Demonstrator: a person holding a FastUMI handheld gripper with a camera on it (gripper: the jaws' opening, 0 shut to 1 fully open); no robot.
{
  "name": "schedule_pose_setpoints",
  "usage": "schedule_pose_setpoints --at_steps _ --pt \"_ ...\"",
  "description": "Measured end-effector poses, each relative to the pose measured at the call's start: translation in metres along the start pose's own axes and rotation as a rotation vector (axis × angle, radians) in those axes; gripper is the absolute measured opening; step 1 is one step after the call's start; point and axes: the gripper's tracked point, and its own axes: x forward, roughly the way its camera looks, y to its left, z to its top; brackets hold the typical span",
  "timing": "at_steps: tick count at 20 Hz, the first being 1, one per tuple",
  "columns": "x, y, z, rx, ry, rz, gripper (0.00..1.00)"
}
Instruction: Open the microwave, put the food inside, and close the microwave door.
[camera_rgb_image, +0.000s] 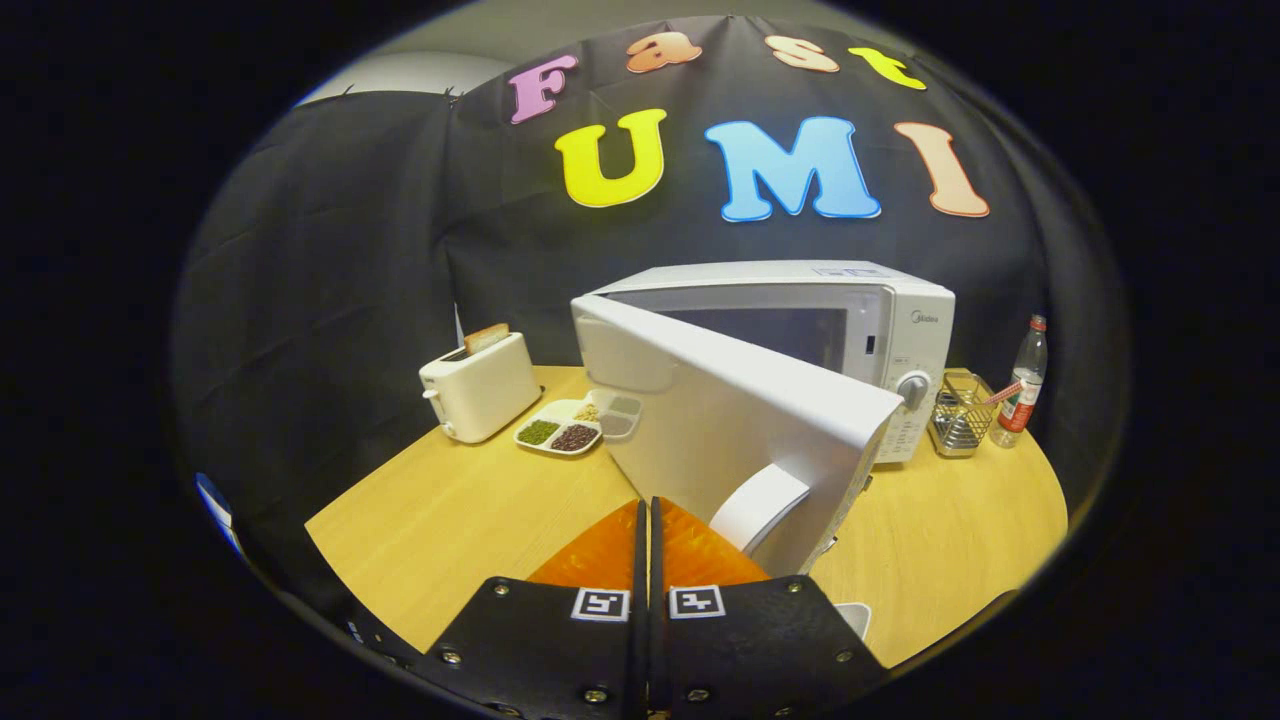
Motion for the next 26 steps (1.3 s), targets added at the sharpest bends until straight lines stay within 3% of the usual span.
schedule_pose_setpoints --at_steps 11,26 --pt "0.043 -0.082 0.024 0.016 0.005 -0.104 0.01" --pt "0.121 -0.12 0.051 0.062 -0.004 -0.162 0.0"
